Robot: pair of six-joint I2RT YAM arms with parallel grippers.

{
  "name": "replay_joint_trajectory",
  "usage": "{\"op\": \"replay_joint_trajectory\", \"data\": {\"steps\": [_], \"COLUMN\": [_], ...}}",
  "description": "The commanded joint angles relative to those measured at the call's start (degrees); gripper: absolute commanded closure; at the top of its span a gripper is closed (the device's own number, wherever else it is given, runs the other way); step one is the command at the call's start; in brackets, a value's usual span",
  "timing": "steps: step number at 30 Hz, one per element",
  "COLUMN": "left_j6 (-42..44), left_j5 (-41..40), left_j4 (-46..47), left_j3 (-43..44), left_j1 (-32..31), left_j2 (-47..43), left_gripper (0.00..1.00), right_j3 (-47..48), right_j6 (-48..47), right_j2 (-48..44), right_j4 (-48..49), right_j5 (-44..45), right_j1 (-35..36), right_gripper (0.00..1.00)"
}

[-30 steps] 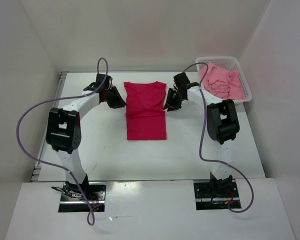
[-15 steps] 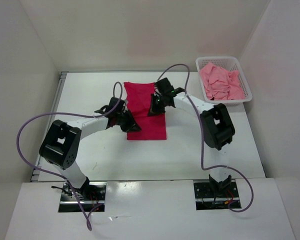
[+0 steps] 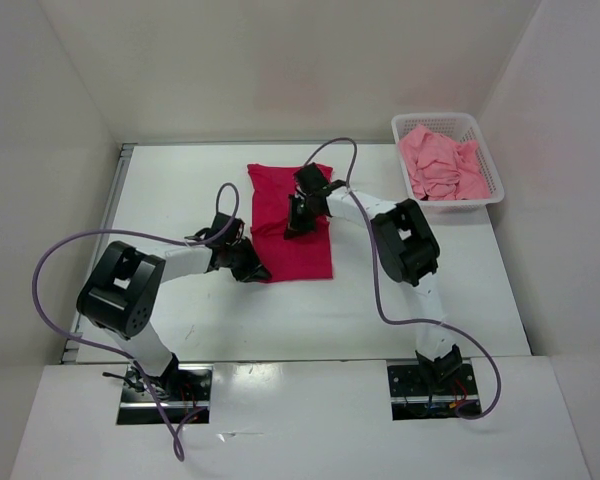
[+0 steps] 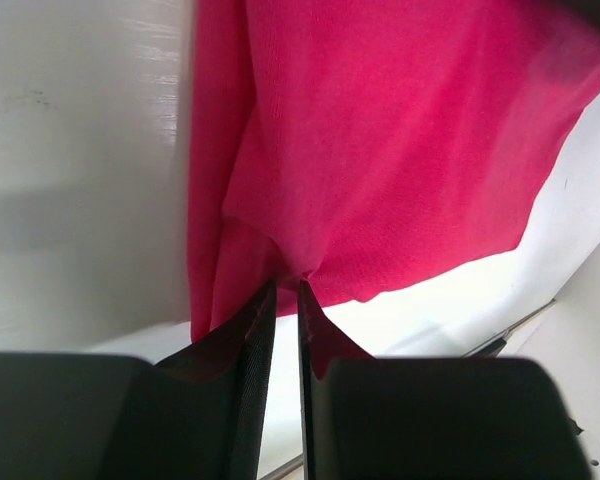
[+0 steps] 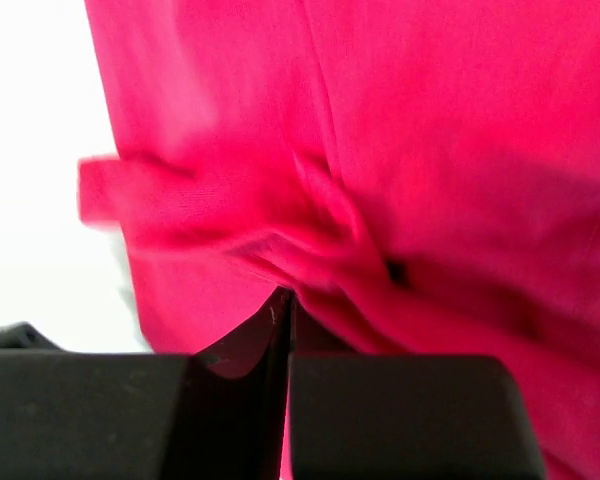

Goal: Fold and stack the t-shirts
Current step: Fold the folded rectangular tshirt in 1/3 of the way, then grab one side of the 2/3 rectangular tshirt with both arms

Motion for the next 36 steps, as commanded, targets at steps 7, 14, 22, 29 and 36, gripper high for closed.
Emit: {"op": "replay_joint_trajectory", "data": {"steps": [7,14,22,29,36], "left_j6": [1.43,1.43,0.29,0.81,1.42], "left_j5": [-6.22,-5.69,-3.86,-2.62,-2.62], "left_j4": [-4.21,-9.04,-9.06,-7.37,-5.71], "left_j3": [-3.68,-0.35,-1.30,-2.45,-2.45], "left_j1": [0.01,0.01,1.93,3.17,4.22], "left_j2": [-1.52,-10.13,-14.09,-9.97,-6.71], "left_gripper": [0.78,0.75,0.74,0.66,0.59], "right_j3": [9.80,20.12,-2.38,-19.27,-34.72], "right_j6": [0.72,-3.06,-2.37,0.18,3.61], "right_j2": [2.88,-0.24,-14.41,-21.10,-32.43], "right_j4": [12.02,3.50,2.88,6.05,6.74], "right_j5": [19.90,20.81,7.99,3.15,4.29], "right_j1": [0.03,0.03,0.03,0.03,-1.37], "right_gripper": [1.00,1.00,1.00,1.00,0.81]}}
